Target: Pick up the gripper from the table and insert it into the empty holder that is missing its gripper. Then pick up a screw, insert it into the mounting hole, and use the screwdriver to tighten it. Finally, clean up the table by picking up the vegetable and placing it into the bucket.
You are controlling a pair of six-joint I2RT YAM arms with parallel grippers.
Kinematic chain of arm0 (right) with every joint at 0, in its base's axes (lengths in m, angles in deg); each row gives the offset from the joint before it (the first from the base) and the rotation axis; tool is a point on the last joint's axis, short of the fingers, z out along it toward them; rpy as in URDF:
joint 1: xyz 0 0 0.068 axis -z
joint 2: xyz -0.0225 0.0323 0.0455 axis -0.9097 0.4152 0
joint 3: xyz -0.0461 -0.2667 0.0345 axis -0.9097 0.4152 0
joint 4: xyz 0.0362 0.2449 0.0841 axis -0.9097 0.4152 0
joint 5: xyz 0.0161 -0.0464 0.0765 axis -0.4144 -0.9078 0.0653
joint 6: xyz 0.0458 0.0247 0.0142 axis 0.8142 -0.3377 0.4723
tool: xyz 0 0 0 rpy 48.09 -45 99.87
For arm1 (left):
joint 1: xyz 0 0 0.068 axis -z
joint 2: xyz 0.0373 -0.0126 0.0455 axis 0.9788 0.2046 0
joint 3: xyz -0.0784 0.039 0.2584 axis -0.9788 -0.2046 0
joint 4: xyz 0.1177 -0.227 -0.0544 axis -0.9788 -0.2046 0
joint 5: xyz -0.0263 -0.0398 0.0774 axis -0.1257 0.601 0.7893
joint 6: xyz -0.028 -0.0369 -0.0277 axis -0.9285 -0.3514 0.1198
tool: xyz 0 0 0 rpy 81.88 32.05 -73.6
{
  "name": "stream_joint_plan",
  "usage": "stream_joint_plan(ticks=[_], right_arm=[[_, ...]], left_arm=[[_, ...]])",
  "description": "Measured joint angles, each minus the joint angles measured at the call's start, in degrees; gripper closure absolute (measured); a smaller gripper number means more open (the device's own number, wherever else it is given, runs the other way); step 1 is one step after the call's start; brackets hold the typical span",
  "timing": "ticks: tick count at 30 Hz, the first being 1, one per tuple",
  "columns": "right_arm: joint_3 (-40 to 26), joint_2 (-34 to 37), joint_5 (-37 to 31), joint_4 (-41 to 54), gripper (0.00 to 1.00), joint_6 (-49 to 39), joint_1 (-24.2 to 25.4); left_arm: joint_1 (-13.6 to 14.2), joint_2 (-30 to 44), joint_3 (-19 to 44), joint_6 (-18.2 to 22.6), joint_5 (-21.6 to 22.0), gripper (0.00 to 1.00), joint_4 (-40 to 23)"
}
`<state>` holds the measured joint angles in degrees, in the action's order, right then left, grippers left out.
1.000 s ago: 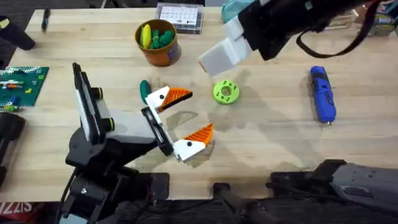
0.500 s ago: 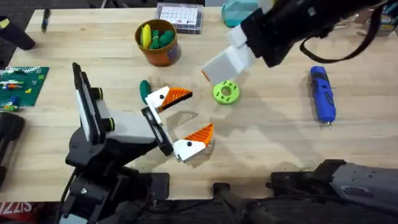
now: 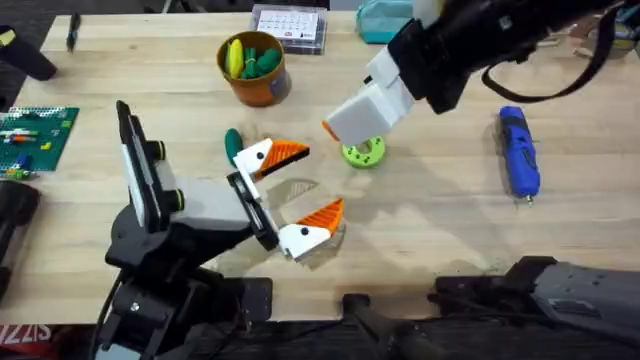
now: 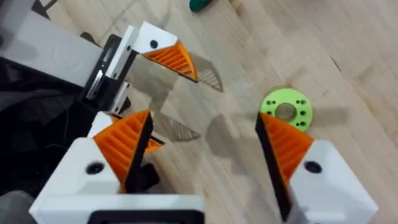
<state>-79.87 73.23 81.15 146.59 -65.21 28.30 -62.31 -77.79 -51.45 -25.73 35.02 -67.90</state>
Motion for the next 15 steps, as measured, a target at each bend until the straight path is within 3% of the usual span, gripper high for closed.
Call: stream_joint_plan(ticks=[15], right_arm=[[0.0,0.0,0.0,0.8,0.008,0.0,0.0]], left_arm=[[0.0,0.0,0.0,0.0,0.0,0.013,0.0]])
